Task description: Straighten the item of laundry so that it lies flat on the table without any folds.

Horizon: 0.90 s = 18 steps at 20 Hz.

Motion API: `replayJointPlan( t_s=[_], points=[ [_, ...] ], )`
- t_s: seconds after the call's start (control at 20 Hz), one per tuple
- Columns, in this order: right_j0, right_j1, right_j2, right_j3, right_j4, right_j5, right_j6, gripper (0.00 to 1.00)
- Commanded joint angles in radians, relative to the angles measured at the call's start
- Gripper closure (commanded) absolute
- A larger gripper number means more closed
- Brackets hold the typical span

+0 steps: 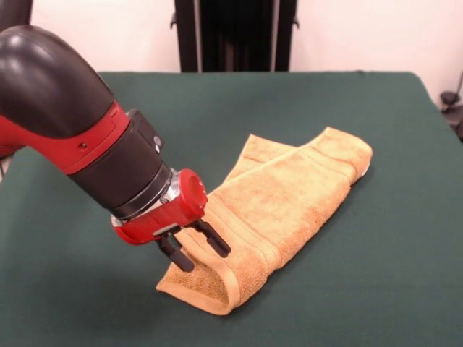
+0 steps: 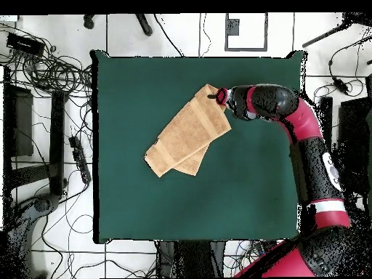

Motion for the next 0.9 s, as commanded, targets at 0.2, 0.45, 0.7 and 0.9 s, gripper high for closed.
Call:
replayJointPlan(
  t_s=[0.2,0.45,0.7,0.9],
  points=[
    [0.046,0.068,0.027,0.054,-0.016,-0.047,-0.220,0.00],
    [0.046,0.096,0.041,0.042,0.000,-0.037,-0.235,0.00],
    [0.048,0.118,0.053,0.037,0.011,-0.041,-0.235,0.00],
    [0.046,0.135,0.063,0.039,0.015,-0.049,-0.231,0.00]
  ],
)
